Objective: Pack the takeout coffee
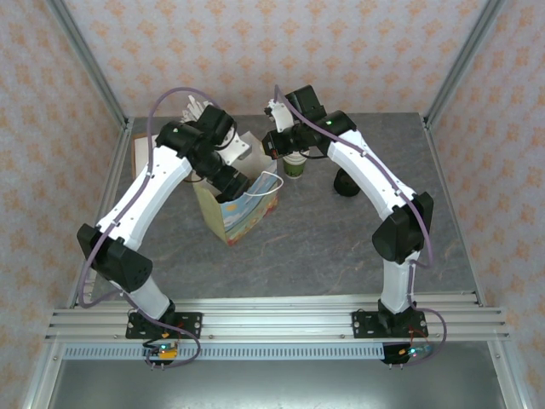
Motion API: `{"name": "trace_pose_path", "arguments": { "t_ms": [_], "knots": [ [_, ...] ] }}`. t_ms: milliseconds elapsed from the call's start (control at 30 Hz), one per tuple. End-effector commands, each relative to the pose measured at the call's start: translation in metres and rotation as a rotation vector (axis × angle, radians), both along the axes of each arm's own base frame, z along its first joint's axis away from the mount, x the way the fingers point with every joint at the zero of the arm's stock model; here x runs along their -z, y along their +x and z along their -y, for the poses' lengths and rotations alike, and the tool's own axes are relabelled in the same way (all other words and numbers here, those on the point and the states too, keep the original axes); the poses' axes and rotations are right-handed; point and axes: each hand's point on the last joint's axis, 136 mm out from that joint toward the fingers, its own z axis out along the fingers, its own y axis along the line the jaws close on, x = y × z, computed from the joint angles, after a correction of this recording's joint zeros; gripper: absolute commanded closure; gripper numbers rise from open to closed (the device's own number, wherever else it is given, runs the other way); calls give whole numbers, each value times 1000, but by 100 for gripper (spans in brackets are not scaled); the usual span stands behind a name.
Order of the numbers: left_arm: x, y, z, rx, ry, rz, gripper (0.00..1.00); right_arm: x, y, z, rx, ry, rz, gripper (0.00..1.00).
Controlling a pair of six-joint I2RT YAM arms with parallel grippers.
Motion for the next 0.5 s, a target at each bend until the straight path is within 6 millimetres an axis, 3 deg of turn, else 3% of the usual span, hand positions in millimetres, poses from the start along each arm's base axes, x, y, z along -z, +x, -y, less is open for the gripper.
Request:
{"name": "trace_pose_path", "arguments": {
  "t_ms": [0, 333, 467],
  "knots": [
    [-29, -1, -1, -20, -51, 73, 16, 15, -2, 1, 13, -33, -41, 99],
    [-88, 0, -1, -89, -176, 264, 16, 13, 0, 0, 31, -23, -42, 97],
    [-115, -1, 0, -126, -254, 348, 16, 9, 3, 1, 49, -17, -37, 90]
  ]
}}
